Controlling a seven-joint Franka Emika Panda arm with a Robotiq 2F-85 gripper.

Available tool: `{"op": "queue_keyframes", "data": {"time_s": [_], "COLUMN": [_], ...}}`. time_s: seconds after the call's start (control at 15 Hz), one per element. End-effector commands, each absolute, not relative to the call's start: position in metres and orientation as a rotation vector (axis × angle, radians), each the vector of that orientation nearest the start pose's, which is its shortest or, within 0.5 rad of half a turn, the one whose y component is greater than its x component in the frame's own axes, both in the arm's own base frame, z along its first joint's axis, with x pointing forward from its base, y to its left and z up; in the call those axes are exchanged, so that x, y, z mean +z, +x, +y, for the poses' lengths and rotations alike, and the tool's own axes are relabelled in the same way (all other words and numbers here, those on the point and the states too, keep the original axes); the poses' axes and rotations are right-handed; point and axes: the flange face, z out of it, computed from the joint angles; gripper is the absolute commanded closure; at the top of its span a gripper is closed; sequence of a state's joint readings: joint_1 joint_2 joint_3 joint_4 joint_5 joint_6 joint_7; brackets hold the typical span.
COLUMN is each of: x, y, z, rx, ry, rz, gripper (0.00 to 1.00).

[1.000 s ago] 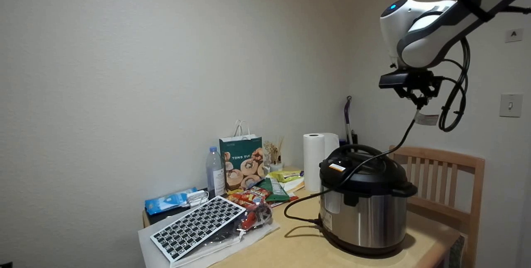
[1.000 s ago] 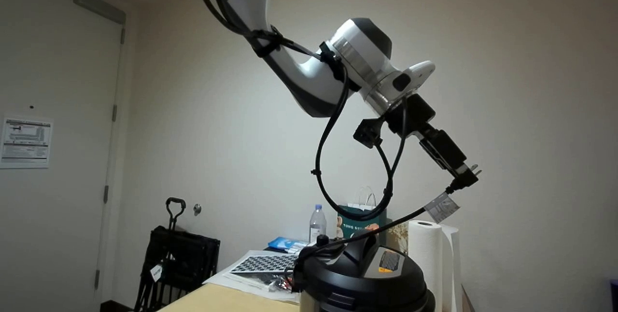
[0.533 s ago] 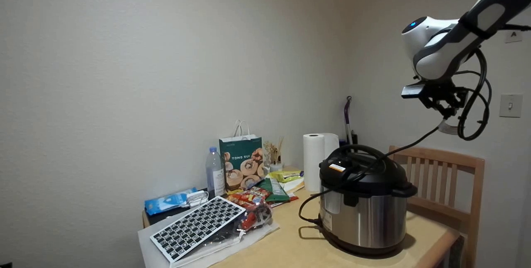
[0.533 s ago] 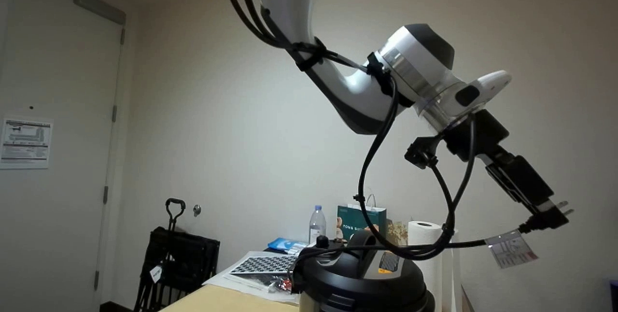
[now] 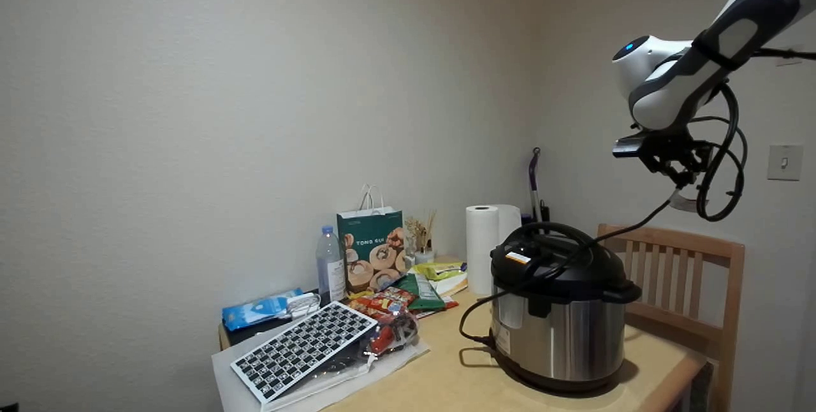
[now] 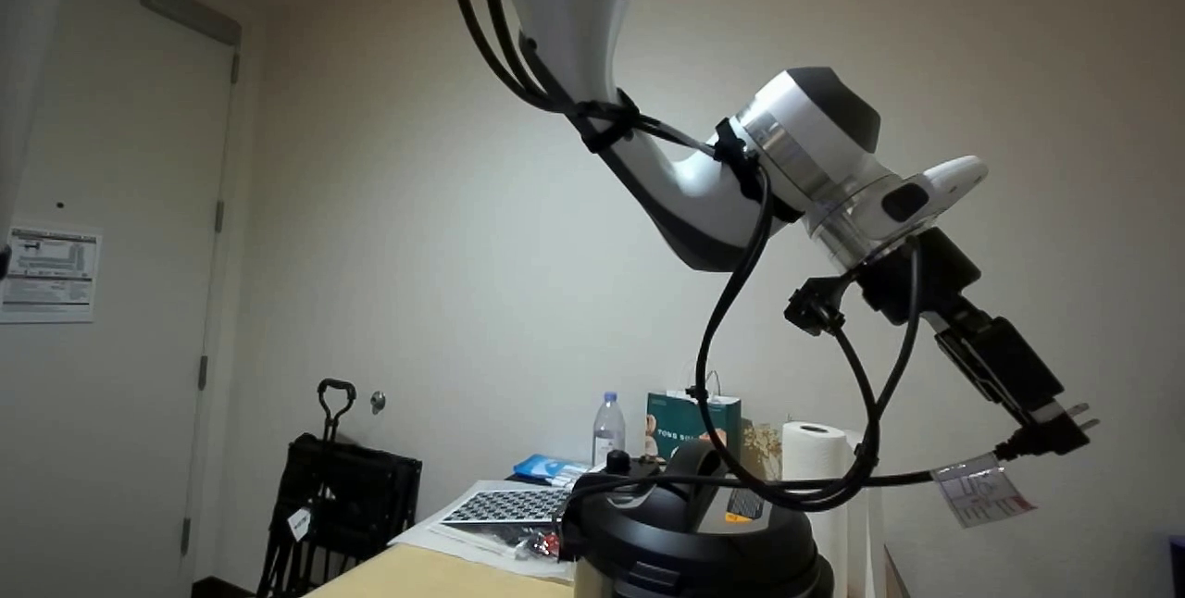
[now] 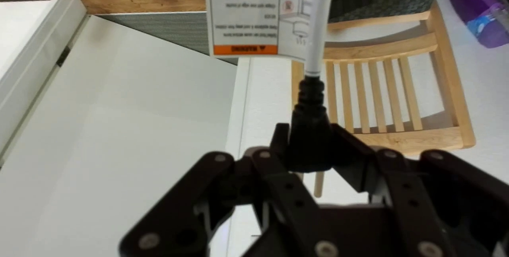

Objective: Put the black cable on the rice cooker

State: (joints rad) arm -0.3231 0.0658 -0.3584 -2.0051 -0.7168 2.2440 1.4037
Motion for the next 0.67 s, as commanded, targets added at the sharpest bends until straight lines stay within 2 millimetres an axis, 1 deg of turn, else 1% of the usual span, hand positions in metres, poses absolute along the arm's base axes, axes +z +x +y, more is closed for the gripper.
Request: {"op": "queue_keyframes", "data": {"time_s": [0.0,0.07,0.2,0.33,0.4,0.47,0.6], "x": [0.448,0.447,0.443,0.435,0.433,0.436,0.431], "y": [0.463,0.472,0.493,0.510,0.515,0.507,0.516], "z": [-0.383,-0.378,-0.361,-0.341,-0.337,-0.342,-0.332], "rx": [0.596,0.622,0.663,0.679,0.672,0.664,0.659], "ry": [1.938,1.995,2.103,2.203,2.154,2.141,2.162], "rz": [-1.809,-1.767,-1.664,-1.548,-1.545,-1.601,-1.571], "gripper": [0.89,0.89,0.89,0.89,0.90,0.71,0.71]}}
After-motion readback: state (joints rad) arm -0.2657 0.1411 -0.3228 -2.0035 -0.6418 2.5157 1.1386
